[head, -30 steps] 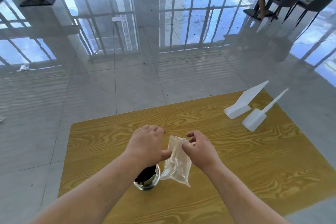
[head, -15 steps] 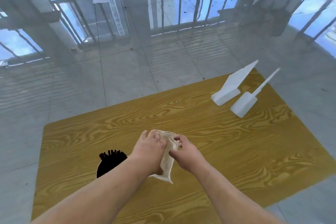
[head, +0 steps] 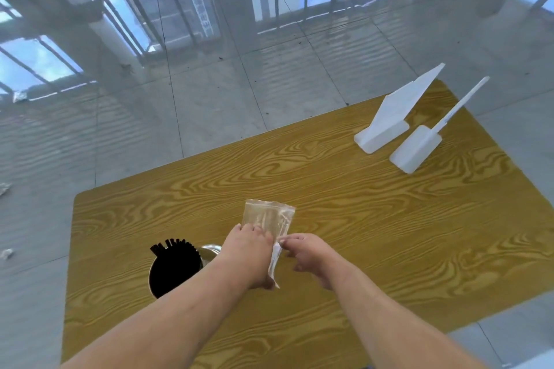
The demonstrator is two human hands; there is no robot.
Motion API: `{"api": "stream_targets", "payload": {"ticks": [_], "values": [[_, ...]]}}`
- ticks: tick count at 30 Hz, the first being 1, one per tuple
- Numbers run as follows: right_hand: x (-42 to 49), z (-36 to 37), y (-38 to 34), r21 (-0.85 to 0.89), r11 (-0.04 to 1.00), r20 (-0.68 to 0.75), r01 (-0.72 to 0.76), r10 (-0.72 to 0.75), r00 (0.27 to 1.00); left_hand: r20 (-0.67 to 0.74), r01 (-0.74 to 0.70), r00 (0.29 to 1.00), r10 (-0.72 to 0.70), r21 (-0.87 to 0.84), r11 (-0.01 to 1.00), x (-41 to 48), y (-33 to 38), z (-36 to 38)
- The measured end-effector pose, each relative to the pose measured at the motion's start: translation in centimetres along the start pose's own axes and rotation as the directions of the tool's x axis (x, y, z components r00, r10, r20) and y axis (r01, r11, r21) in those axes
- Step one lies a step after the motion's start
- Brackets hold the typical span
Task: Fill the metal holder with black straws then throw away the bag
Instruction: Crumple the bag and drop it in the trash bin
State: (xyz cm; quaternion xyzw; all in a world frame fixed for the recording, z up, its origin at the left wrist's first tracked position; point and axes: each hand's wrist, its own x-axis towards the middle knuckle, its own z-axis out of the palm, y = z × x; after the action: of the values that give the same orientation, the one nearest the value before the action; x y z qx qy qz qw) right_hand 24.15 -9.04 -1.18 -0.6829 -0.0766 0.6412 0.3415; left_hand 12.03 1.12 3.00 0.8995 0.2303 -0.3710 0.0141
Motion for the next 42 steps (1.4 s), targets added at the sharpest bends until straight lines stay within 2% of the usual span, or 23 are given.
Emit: {"api": "stream_targets", "payload": {"ticks": [3,7,11,14,17,18,20,22,23,24,25,28,30,32,33,35,38,40,42], "values": [[-0.7,-0.7,-0.3,0.254,0.965,0.007,0.057,-0.061,0.998,-0.042,0.021,0.999,-0.025,-0.098,0.995,-0.4,-0.1,-0.5],[-2.9,-1.8,-1.4,0.571,0.812,0.011,0.118,-0.151,0.988,-0.114,-0.007,0.993,-0.03,-0.308,0.951,-1.7,0.0,-2.2],[-6.2,-1.3,-2.2,0.662,0.739,0.069,0.127,-0.23,0.971,-0.332,-0.117,0.943,-0.019,-0.383,0.916,-3.9,0.2,-3.3],[-9.1,-0.3,-2.2,0.69,0.695,-0.027,0.202,-0.254,0.967,-0.441,-0.189,0.897,-0.007,-0.399,0.897,-6.1,0.1,-3.8],[-12.5,1.2,-1.6,0.607,0.717,-0.204,0.342,-0.275,0.939,-0.478,-0.303,0.878,0.011,-0.54,0.785,-8.7,0.1,-4.2],[-13.6,1.8,-1.3,0.562,0.731,-0.25,0.387,-0.296,0.922,-0.466,-0.345,0.885,0.015,-0.632,0.694,-9.5,0.3,-4.3],[-15.8,2.8,-0.4,0.539,0.713,-0.286,0.449,-0.346,0.893,-0.418,-0.402,0.907,0.051,-0.821,0.406,-10.9,0.9,-4.6],[-17.9,3.7,0.5,0.577,0.666,-0.271,0.472,-0.39,0.88,-0.413,-0.424,0.905,0.099,-0.893,0.149,-12.3,1.8,-4.9],[-18.9,4.0,0.9,0.588,0.652,-0.268,0.479,-0.402,0.875,-0.419,-0.427,0.903,0.1,-0.9,0.084,-12.8,2.2,-5.0],[-19.8,4.2,1.3,0.592,0.638,-0.272,0.493,-0.418,0.867,-0.431,-0.438,0.897,0.095,-0.897,0.06,-13.3,2.7,-5.1],[-20.7,4.3,1.8,0.597,0.619,-0.281,0.511,-0.435,0.855,-0.453,-0.46,0.887,0.088,-0.885,0.078,-13.8,3.2,-5.1],[-23.1,4.3,3.3,0.59,0.569,-0.377,0.573,-0.434,0.819,-0.547,-0.542,0.836,0.047,-0.809,0.229,-14.9,4.7,-4.8],[-24.6,4.0,4.3,0.596,0.535,-0.426,0.598,-0.421,0.801,-0.571,-0.541,0.821,0.028,-0.761,0.358,-15.3,5.6,-4.9],[-26.0,3.2,5.3,0.624,0.486,-0.437,0.612,-0.432,0.789,-0.529,-0.49,0.847,0.055,-0.736,0.467,-15.6,6.9,-5.3],[-26.7,2.8,5.9,0.637,0.455,-0.444,0.622,-0.443,0.779,-0.481,-0.46,0.872,0.085,-0.749,0.477,-15.6,7.7,-5.7],[-27.6,1.8,7.4,0.627,0.42,-0.485,0.656,-0.448,0.751,-0.363,-0.402,0.915,0.174,-0.843,0.357,-15.5,9.6,-6.3],[-28.2,0.0,9.8,0.491,0.476,-0.626,0.729,-0.389,0.676,-0.238,-0.289,0.931,0.278,-0.944,0.161,-15.6,13.0,-6.8],[-28.4,-1.4,11.6,0.289,0.614,-0.775,0.734,-0.3,0.556,-0.17,-0.193,0.936,0.309,-0.98,0.045,-15.6,15.4,-7.0],[-28.5,-3.0,13.6,-0.001,0.799,-0.893,0.601,-0.272,0.36,-0.104,-0.082,0.921,0.376,-0.994,-0.075,-15.8,18.2,-7.0]]}}
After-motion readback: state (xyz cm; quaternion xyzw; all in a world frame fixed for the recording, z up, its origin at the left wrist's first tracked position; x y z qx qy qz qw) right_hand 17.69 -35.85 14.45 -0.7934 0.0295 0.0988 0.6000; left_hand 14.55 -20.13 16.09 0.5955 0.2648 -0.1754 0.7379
